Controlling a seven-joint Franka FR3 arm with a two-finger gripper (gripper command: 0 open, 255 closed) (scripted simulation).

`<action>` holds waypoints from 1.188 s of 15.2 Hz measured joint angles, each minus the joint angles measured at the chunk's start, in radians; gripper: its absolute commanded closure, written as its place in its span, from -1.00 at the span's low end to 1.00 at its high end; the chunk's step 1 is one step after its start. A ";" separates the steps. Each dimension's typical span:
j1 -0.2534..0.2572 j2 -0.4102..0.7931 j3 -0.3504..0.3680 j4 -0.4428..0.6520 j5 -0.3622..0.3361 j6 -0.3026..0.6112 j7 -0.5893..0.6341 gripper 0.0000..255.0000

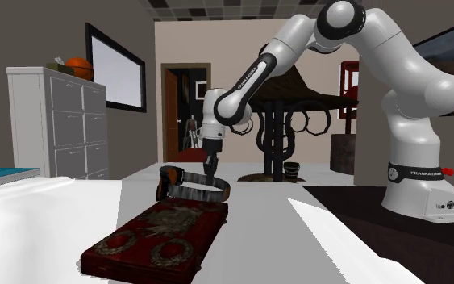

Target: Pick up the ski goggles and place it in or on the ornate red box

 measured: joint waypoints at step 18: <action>0.006 -0.108 -0.009 -0.003 -0.013 -0.106 0.009 1.00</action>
